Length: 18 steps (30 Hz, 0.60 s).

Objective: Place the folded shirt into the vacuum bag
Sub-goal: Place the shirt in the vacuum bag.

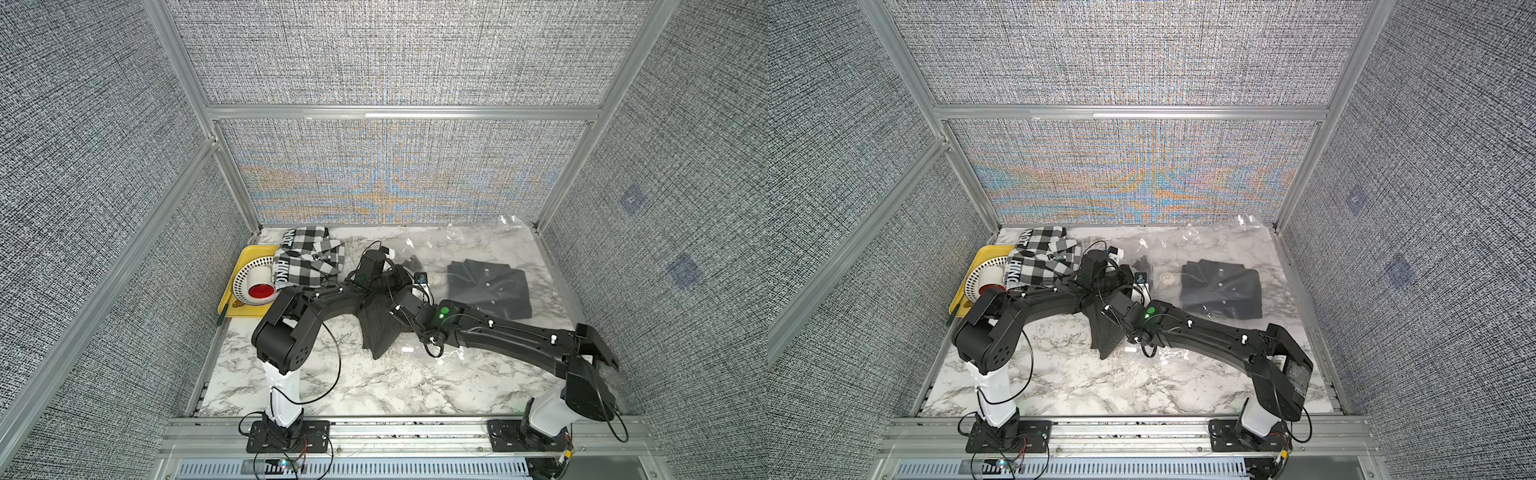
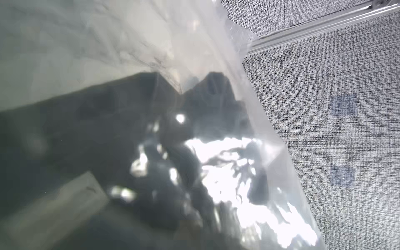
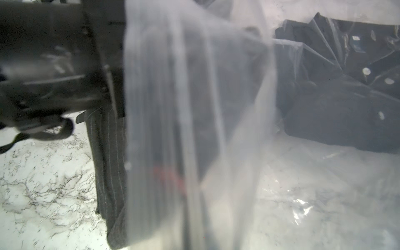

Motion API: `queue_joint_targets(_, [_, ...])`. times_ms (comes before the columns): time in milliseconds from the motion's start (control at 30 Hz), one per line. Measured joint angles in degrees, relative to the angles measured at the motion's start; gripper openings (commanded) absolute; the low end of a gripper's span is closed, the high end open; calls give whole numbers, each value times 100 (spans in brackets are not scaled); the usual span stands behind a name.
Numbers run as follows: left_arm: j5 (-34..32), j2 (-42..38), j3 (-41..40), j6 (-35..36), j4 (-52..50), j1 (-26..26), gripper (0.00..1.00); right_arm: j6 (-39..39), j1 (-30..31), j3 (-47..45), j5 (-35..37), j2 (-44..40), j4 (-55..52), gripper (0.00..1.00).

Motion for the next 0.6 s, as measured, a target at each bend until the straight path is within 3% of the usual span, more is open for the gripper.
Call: queue_joint_targets(600, [-564, 1150, 623, 227, -332, -247, 0, -299, 190, 323, 251, -9, -87, 0])
